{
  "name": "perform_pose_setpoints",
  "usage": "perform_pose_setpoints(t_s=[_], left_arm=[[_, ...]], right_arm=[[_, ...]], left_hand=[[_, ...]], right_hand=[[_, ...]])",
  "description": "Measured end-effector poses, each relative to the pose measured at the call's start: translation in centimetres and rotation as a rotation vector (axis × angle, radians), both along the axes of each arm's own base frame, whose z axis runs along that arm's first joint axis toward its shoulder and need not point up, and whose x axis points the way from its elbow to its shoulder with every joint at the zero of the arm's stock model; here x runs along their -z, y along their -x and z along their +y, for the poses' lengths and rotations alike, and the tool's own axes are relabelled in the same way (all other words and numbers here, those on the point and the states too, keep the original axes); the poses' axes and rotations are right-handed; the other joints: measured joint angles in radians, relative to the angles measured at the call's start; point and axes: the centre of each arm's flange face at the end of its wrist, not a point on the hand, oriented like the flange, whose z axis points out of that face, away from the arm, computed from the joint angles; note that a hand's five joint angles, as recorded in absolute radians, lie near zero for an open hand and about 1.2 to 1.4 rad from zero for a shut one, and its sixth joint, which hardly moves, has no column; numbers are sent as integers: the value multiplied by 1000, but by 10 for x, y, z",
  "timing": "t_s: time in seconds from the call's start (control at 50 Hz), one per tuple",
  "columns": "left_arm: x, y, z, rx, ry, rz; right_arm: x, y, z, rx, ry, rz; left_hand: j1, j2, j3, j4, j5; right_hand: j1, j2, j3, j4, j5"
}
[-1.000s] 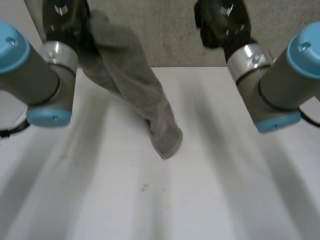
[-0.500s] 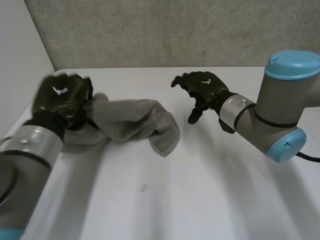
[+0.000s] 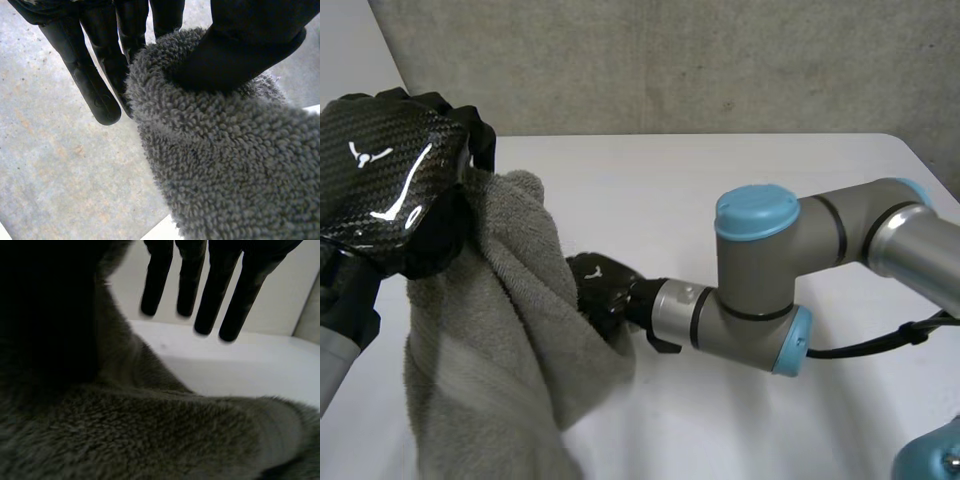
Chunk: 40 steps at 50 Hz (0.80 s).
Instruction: Fold the towel.
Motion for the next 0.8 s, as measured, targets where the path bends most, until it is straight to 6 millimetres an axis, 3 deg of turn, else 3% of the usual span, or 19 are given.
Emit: perform_pose_setpoints(t_s=[0.06, 0.08, 0.12, 0.2, 0.26, 0.28, 0.34, 0.4, 0.46, 0.52, 0.6, 0.68, 0.7, 0.8], left_arm=[[1, 0, -2, -4, -3, -2], [2, 0, -4, -8, -4, -2], [2, 1, -8, -15, -3, -2], [0, 0, -18, -37, 4, 2], [-3, -1, -31, -66, 23, 12], [-6, -1, -39, -81, 37, 20], [-10, 0, -52, -98, 61, 33], [-15, 4, -64, -106, 90, 49], [-17, 7, -72, -107, 106, 60], [-15, 11, -78, -105, 106, 64], [-11, 14, -80, -99, 94, 62], [-9, 19, -75, -75, 84, 62], [-10, 22, -70, -59, 85, 65], [-20, 27, -55, -20, 112, 83]], right_arm=[[0, -2, 0, -3, -1, -2], [-3, -3, -1, -2, 1, -7], [-11, -4, -4, 5, 8, -22], [-29, -3, -12, 29, 24, -56], [-57, 6, -33, 115, 54, -104], [-77, 18, -53, 219, 89, -139], [-104, 36, -77, 374, 148, -190], [-144, 70, -102, 592, 254, -287], [-170, 93, -107, 701, 329, -365], [-181, 107, -101, 723, 363, -399], [-170, 108, -92, 670, 326, -360], [-142, 100, -85, 586, 222, -267], [-127, 95, -84, 551, 168, -224], [-95, 81, -83, 477, 63, -149]], left_hand=[[0, 0, 0, 0, 0], [0, 0, 0, 0, 0], [0, 0, 0, 0, 0], [0, 0, 0, 0, 0], [0, 0, 0, 0, 0], [0, 0, 0, 0, 0], [0, 0, 0, 0, 0], [0, 0, 0, 0, 0], [0, 0, 0, 0, 0], [0, 0, 0, 0, 0], [0, 0, 0, 0, 0], [0, 0, 0, 0, 0], [0, 0, 0, 0, 0], [0, 0, 0, 0, 0]], right_hand=[[181, 183, 161, 161, 149], [393, 370, 341, 341, 325], [591, 546, 529, 523, 505], [675, 602, 592, 596, 580], [678, 602, 594, 599, 588], [679, 602, 594, 601, 588], [680, 602, 594, 602, 591], [680, 602, 595, 602, 593], [681, 602, 595, 602, 594], [683, 602, 596, 602, 596], [631, 572, 564, 568, 570], [-28, -18, -27, -9, 22], [-180, -131, -139, -128, -108], [-323, -207, -239, -240, -228]])
